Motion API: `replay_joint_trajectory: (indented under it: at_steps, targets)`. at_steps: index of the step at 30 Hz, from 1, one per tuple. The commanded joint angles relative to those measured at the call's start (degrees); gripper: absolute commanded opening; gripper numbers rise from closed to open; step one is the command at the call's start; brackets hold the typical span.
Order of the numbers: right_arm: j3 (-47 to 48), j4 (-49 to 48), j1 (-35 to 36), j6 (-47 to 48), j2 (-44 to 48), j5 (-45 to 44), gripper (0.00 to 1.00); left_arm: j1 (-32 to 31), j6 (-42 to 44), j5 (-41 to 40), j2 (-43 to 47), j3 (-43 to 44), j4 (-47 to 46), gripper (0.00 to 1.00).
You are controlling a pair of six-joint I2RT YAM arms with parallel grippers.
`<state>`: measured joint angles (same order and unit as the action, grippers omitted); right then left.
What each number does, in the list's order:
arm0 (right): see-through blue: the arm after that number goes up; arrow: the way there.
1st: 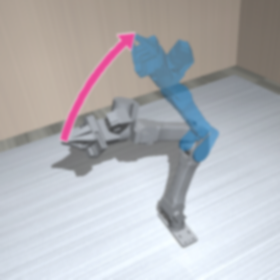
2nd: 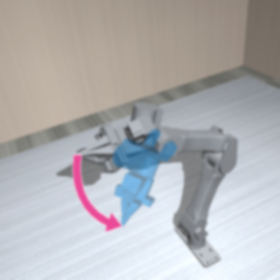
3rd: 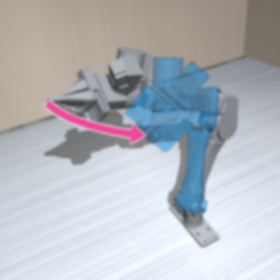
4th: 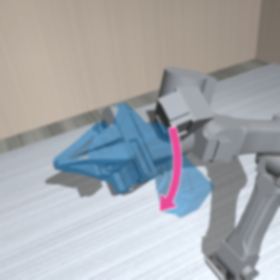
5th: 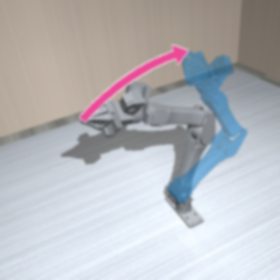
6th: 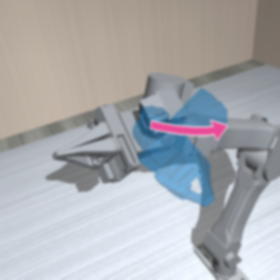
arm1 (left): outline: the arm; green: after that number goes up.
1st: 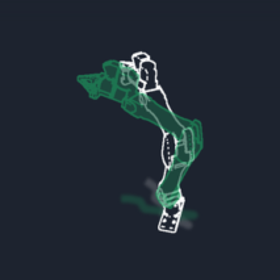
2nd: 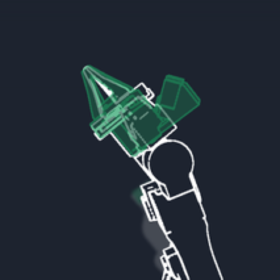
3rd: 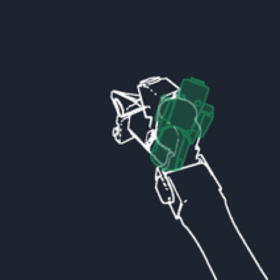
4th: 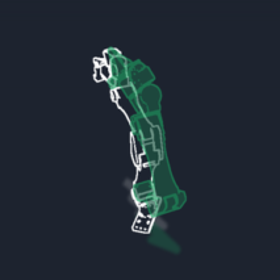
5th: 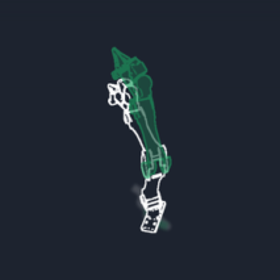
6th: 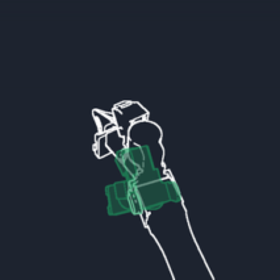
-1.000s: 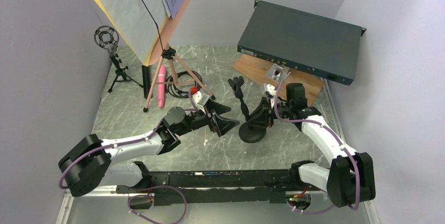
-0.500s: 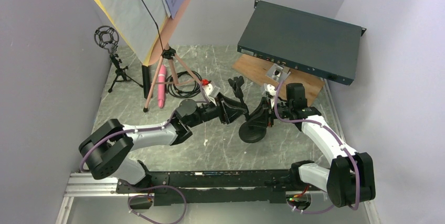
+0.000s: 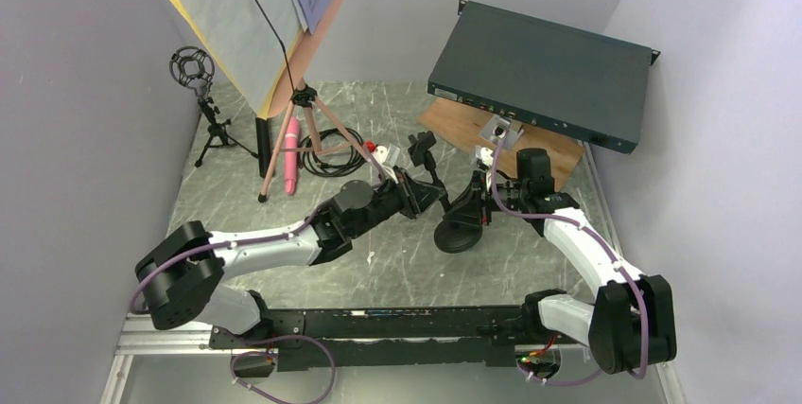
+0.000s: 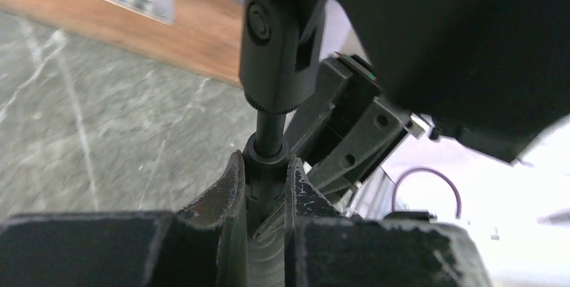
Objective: Pack up the instrument practice props
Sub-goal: Unscrew the knob on the microphone stand.
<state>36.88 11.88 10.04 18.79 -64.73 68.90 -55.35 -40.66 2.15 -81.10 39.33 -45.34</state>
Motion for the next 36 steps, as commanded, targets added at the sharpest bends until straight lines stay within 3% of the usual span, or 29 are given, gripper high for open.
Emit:
replay_joint_trajectory:
  at_steps: [1,5,10,15,17,24,29,36]
  targets:
    - [0.98,-8.84,0.04,-3.14,0.83,-2.36,0.0,-6.57,-7.42,-20.59,4.32,8.36,23.22,0.0]
    - [0.79,-9.78,0.06,-4.33,0.65,-4.13,0.0,-8.5,-11.0,-24.32,3.83,13.06,32.61,0.0]
    - [0.62,-10.18,0.06,-4.88,0.57,-4.93,0.0,-9.69,-11.9,-25.6,3.25,15.99,35.94,0.0]
    - [0.66,-10.48,0.06,-5.25,0.34,-5.68,0.0,-10.12,-11.66,-22.72,4.52,16.22,35.78,0.08]
    - [0.77,-10.39,0.0,-5.25,0.43,-5.24,0.0,-10.13,-9.8,-21.61,5.63,14.87,34.29,0.22]
    - [1.08,-8.87,0.06,-3.56,0.71,-1.42,0.0,-10.02,4.5,-12.31,11.69,4.1,25.62,0.95]
    - [1.33,-7.74,0.06,-2.02,0.65,0.71,0.0,-7.68,9.7,-4.99,16.56,-5.24,17.83,1.0]
    - [1.38,-6.23,0.05,0.13,0.49,3.43,0.0,2.91,0.88,9.74,14.22,-8.64,6.8,0.99]
